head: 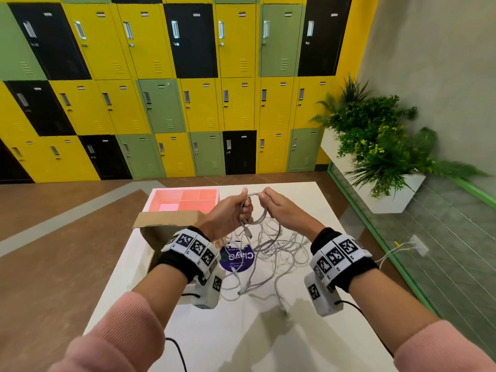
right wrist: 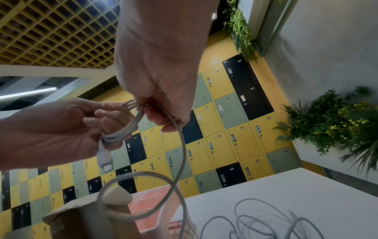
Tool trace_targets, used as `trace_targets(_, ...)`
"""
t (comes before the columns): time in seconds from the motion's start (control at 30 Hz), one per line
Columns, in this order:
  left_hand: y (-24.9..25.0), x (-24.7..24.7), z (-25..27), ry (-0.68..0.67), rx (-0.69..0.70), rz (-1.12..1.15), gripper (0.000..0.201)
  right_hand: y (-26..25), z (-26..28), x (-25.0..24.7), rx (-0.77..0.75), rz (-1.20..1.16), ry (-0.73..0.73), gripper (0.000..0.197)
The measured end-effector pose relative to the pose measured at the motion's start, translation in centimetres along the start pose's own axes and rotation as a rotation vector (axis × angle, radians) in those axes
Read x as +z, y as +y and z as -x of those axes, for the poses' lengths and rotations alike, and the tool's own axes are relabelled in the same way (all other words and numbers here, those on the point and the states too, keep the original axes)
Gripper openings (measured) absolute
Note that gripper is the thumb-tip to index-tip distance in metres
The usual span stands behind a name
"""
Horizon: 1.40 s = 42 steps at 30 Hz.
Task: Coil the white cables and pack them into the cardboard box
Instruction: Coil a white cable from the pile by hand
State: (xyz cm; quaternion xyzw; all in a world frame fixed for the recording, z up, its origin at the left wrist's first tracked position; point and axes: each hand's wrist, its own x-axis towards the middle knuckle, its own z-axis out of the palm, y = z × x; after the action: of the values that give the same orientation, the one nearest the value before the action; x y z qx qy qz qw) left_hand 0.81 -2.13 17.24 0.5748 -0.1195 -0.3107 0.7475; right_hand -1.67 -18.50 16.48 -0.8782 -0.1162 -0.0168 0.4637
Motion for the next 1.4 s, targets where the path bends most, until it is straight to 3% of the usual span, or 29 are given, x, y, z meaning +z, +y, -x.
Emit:
trace_targets(0.27,0.0,-0.3,-0.2,-0.04,0.031,0.172,0.041,-0.6,0.1,0.1,0.02,-0.096,0.007,0.031)
trace_targets(0.5,1.4,-1.4,-0.9,0.019,0.24,0.3,0.037,0.5,0.1,-0.1,0.12,-0.24,0.069,0.025)
trace_targets(0.73,0.7,-0.7,-1.3,0.016,0.344,-0.008,0.038,1.4,-0.4,2.0,0.338,-0.095,0.027,0.023)
trace_targets(0.93,0.1,-0.3,-1.1,0.013,0.376,-0.169,0.032,0.0,0.0,2.7,0.368,0.091,-0.297,0.008)
trace_targets(1.07,-0.2,-0.7,-1.0,-0.041,0.363,-0.246,0.038,-1.0,0.2,2.6,0.364,0.207,-0.422,0.024)
trace_targets(1.27,-1.4,-1.6,-1.8,0.074,0.347,-0.733,0.035,-2.2,0.3,1.4,0.311,0.286,-0.399,0.028)
trace_targets(1.4,-1.9,-2.2,-2.2,0.132,0.344,-1.093,0.017,-2.5,0.2,0.4,0.339,0.222,-0.328,0.03)
